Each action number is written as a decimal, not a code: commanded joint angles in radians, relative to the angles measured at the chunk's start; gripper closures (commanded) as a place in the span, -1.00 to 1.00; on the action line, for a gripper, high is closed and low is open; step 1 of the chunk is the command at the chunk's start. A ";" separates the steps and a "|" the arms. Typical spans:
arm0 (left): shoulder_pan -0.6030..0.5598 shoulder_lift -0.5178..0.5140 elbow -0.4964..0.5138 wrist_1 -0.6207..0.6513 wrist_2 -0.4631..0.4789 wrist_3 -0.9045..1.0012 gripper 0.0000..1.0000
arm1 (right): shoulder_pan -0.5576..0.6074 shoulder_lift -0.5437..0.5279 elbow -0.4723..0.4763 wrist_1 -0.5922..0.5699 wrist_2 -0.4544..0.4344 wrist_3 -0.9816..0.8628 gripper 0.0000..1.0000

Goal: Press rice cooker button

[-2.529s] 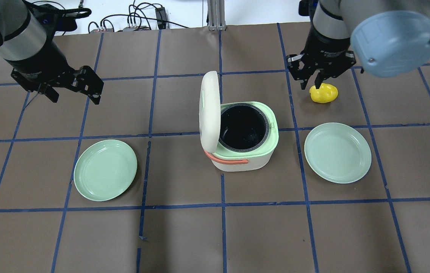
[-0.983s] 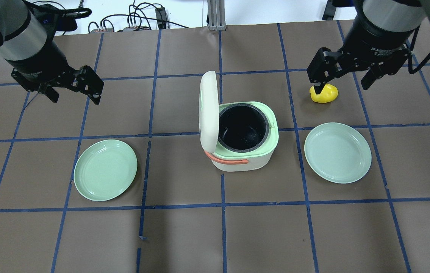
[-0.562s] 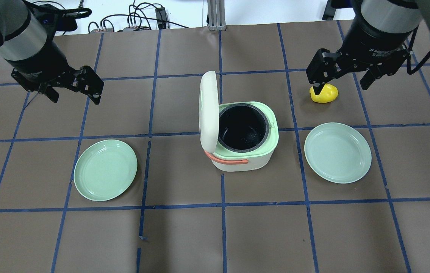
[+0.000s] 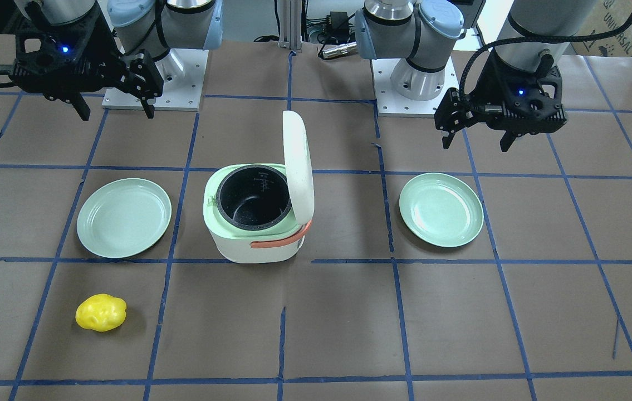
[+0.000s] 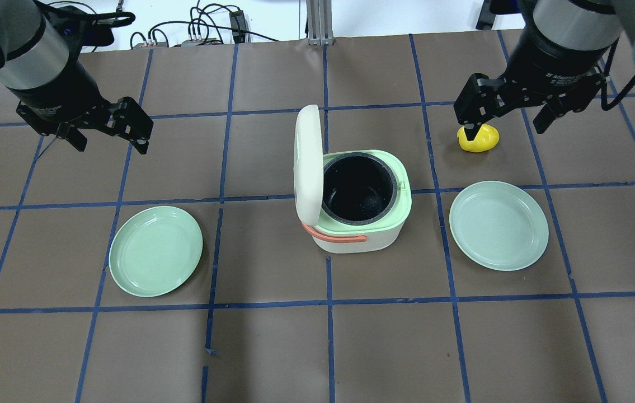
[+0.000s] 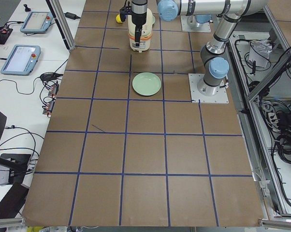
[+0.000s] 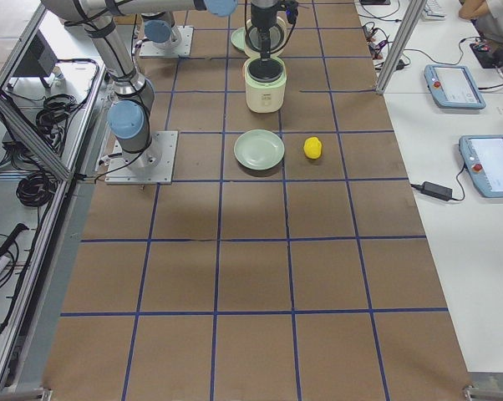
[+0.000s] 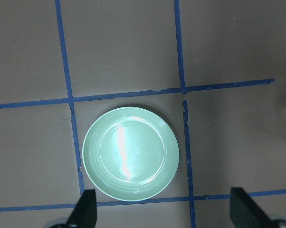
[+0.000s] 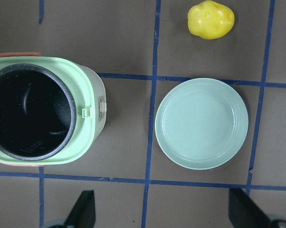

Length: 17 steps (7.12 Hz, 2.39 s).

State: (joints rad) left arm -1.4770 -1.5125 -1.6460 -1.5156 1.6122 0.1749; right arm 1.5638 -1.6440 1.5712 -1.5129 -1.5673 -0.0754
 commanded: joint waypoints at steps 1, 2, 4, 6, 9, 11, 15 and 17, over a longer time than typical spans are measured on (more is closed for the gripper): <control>0.000 0.000 0.000 0.000 0.000 0.000 -1.00 | -0.002 0.000 0.000 0.000 0.000 0.000 -0.99; 0.000 0.000 0.000 0.000 0.000 0.000 -1.00 | -0.007 0.003 0.000 -0.006 0.001 -0.001 -0.99; 0.000 0.000 0.000 0.000 0.000 0.000 -1.00 | -0.016 0.001 0.000 -0.007 -0.013 -0.001 -0.99; 0.000 0.000 0.000 0.000 0.000 0.000 -1.00 | -0.024 0.003 0.000 -0.003 -0.030 -0.001 -0.99; 0.000 0.000 0.000 0.000 0.000 0.000 -1.00 | -0.019 0.004 -0.007 0.008 0.025 0.014 -0.99; 0.000 0.000 0.000 0.000 0.000 0.000 -1.00 | -0.019 0.006 -0.016 0.007 0.038 0.014 -0.99; 0.000 0.000 0.000 0.000 0.000 0.000 -1.00 | -0.021 0.006 -0.010 -0.003 0.038 0.006 -0.99; 0.000 0.000 0.000 0.000 0.000 0.000 -1.00 | -0.021 0.007 -0.005 -0.004 0.038 0.006 -0.99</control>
State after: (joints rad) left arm -1.4769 -1.5125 -1.6459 -1.5156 1.6122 0.1749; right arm 1.5441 -1.6379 1.5631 -1.5154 -1.5300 -0.0683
